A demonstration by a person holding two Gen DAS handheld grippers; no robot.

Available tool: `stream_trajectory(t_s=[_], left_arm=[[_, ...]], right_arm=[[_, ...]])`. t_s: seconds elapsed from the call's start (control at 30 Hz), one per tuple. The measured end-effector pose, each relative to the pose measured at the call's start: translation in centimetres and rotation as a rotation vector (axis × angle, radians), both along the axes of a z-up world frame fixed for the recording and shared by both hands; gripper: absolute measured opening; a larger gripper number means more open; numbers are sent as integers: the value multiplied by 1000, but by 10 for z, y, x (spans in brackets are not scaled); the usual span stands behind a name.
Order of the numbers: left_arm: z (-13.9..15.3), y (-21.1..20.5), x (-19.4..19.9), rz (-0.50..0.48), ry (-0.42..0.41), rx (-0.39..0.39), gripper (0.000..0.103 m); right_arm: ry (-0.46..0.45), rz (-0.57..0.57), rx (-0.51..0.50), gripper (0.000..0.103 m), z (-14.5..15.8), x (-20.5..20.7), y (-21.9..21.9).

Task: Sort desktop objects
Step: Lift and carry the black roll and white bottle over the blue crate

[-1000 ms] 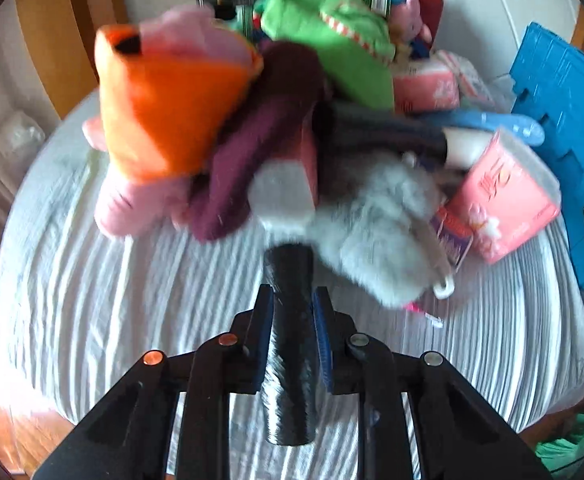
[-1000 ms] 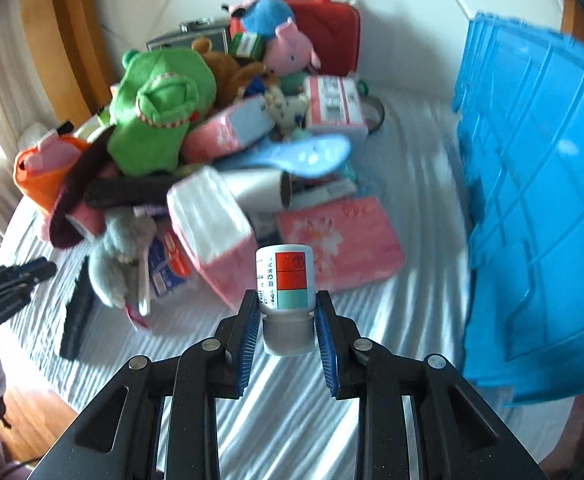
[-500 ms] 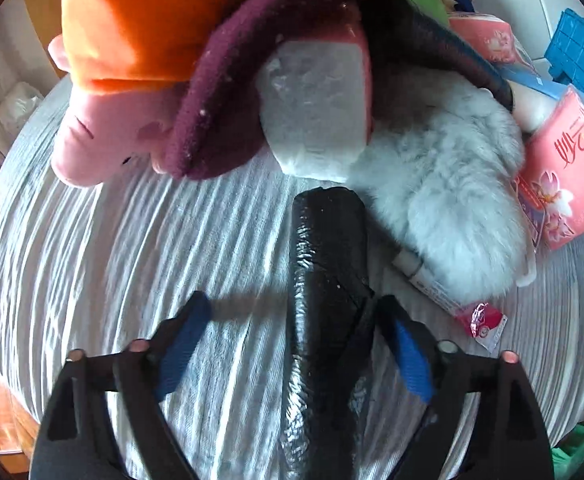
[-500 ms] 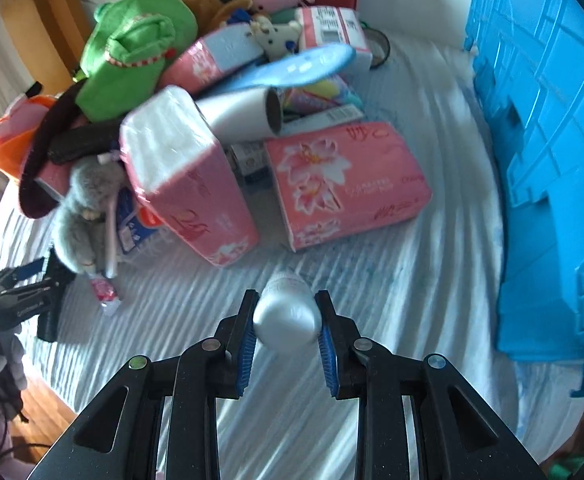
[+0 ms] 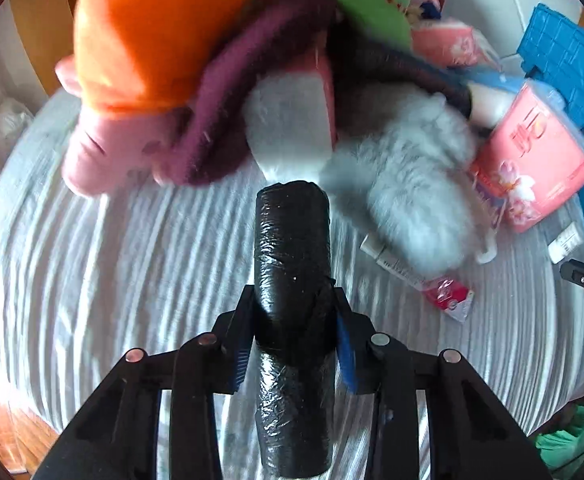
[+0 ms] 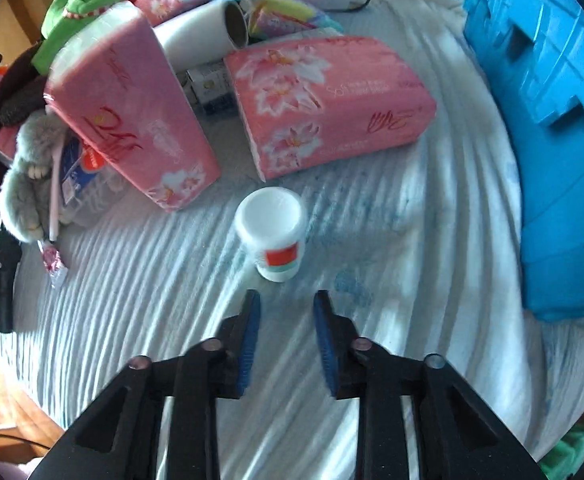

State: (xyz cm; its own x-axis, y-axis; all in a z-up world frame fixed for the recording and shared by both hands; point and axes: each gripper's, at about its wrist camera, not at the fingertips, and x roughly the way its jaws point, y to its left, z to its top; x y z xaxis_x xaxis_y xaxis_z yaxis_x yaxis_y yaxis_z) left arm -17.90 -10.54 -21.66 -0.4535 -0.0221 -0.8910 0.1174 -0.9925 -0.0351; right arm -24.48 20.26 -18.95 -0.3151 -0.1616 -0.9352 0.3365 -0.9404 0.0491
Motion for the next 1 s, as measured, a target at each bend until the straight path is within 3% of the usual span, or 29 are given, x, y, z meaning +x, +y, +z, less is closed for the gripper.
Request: stream_trajectory(t_s=[0.1, 0.17, 0.2, 0.23, 0.3, 0.4, 0.47, 0.67, 0.83, 1.0], left_arm=[[22, 1, 5, -13, 66, -33, 35], [32, -1, 7, -10, 96, -21, 35], [34, -1, 9, -13, 106, -21, 35], [37, 1, 10, -14, 108, -24, 35], [35, 4, 10, -18, 106, -28, 35], [44, -1, -5, -20, 101, -28, 35], [67, -2, 5, -32, 122, -34, 35], [128, 24, 6, -93, 277, -56, 35], [189, 65, -9, -181, 425, -29, 35], [247, 124, -29, -269, 564, -9, 35]], right_arm=[[44, 22, 1, 17, 14, 3, -7], [46, 10, 5, 29, 15, 2, -7], [50, -2, 2, 54, 13, 3, -4], [53, -6, -1, 70, 11, 4, -2], [59, -7, -8, 69, 6, 4, 0], [57, -28, -20, 27, 1, -3, -1], [88, -32, -53, 27, 12, -2, 2], [316, 30, -144, 27, 94, 19, -5], [502, 51, -189, 27, 176, 28, -3], [632, -20, -197, 27, 248, 16, 19]])
